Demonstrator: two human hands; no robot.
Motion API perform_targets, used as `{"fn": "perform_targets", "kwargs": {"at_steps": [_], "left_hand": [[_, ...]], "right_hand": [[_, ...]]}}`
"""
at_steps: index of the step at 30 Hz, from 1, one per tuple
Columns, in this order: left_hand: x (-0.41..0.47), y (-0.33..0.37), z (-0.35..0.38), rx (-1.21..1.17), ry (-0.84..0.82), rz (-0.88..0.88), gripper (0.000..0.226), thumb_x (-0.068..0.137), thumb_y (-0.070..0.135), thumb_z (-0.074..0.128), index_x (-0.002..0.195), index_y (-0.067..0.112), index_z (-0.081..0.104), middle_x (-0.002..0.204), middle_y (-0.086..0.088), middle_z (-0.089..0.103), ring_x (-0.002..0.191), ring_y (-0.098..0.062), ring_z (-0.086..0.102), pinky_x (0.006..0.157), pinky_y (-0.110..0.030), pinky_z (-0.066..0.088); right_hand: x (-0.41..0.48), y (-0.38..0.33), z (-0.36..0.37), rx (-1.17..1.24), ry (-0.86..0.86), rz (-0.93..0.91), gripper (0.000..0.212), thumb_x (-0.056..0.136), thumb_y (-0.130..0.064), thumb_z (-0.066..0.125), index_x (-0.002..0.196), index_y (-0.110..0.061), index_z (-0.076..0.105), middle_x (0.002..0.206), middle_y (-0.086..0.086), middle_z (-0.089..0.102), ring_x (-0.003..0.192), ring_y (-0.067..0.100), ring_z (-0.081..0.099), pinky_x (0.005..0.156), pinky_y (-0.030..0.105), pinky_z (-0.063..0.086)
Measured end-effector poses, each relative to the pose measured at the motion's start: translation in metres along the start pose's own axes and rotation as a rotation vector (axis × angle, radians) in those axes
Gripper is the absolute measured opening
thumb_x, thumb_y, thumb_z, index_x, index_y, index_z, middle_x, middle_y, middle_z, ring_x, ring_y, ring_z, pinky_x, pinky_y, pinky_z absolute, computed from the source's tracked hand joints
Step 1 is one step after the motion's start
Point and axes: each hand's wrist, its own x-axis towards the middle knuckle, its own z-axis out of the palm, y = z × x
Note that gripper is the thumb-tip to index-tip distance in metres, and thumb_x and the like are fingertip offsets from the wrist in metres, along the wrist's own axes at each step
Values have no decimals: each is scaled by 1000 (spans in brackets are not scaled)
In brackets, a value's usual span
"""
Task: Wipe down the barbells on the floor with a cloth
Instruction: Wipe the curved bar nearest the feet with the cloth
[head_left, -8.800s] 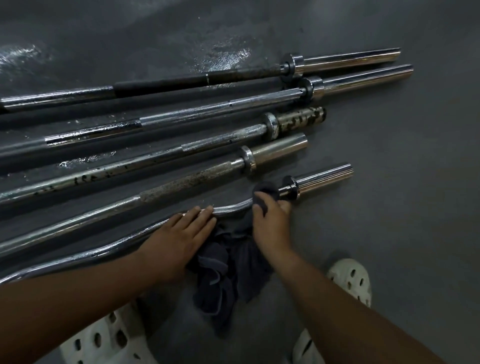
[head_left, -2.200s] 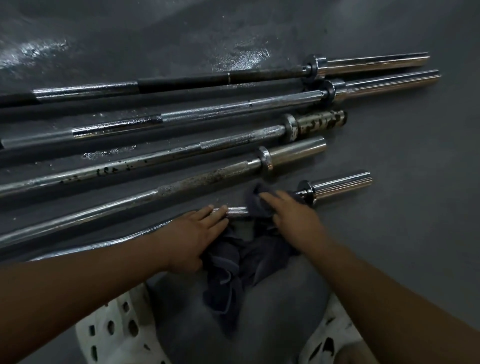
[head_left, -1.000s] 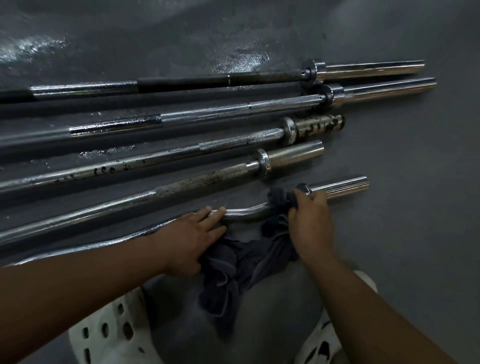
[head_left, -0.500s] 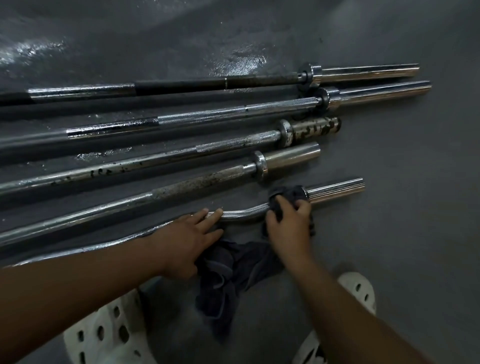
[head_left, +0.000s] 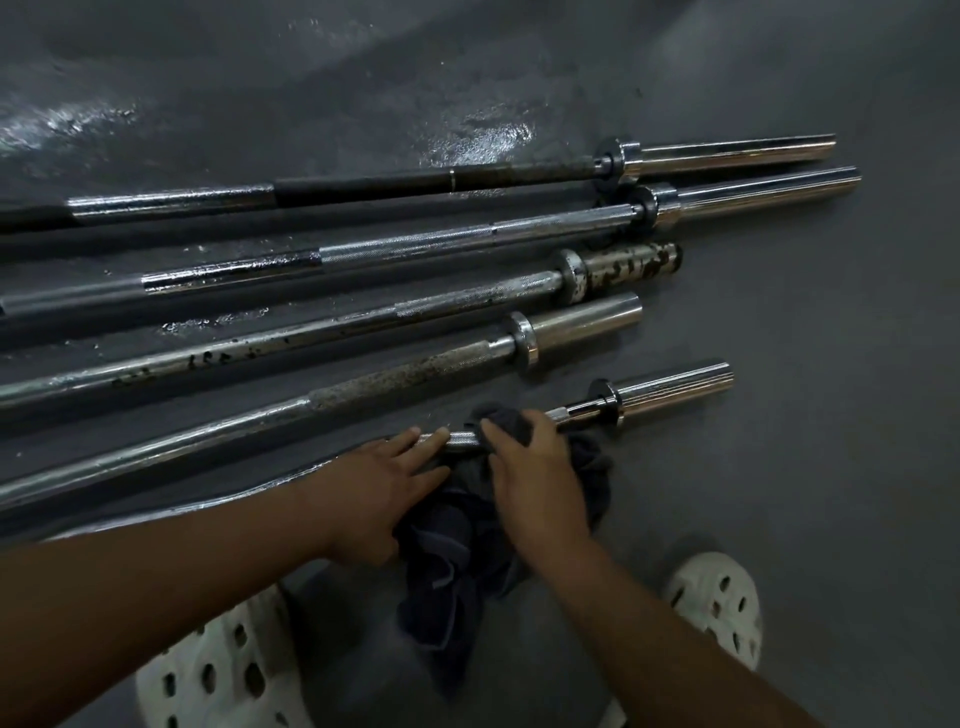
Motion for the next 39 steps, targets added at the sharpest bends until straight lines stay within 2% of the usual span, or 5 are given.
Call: {"fn": "perform_targets", "kwargs": {"at_steps": [4, 10, 15, 20, 39], "left_hand": [[0, -2, 4, 9, 21, 9, 93, 82, 41, 59, 158, 23, 8, 163, -9, -21, 152, -28, -6, 123, -38, 12], [3, -2, 6, -1, 13, 0, 96, 81, 40, 59, 158, 24, 5, 163, -11, -20, 152, -30, -5, 123, -40, 13], [2, -2, 6, 9, 16, 4, 95, 80, 38, 60, 158, 22, 7, 163, -11, -22, 152, -30, -6, 123, -39, 12], [3, -3, 8, 19, 29, 0, 96, 79, 41, 59, 158, 22, 8, 163, -11, -20, 152, -31, -3, 123, -39, 13], [-3, -20, 4, -35, 24, 48, 96, 82, 42, 64, 158, 16, 11, 165, -7, -11, 153, -24, 5, 121, -33, 20]], "right_hand": [[31, 52, -28, -146, 194, 323, 28, 91, -24, 57, 117, -19, 68, 125, 15, 53, 108, 38, 53, 92, 42, 47], [2, -5, 3, -275, -117, -199, 44, 88, -18, 59, 131, -26, 54, 138, 6, 48, 104, 34, 57, 76, 41, 57], [18, 33, -19, -230, 8, 317, 48, 94, -15, 49, 142, -24, 51, 155, 3, 37, 112, 39, 55, 91, 43, 48], [13, 22, -19, -331, -191, -97, 50, 93, -20, 50, 142, -29, 46, 152, 0, 39, 106, 33, 59, 84, 42, 52], [3, 7, -14, -312, -258, -66, 54, 93, -19, 48, 145, -32, 38, 156, -3, 30, 112, 35, 57, 88, 45, 52]]}}
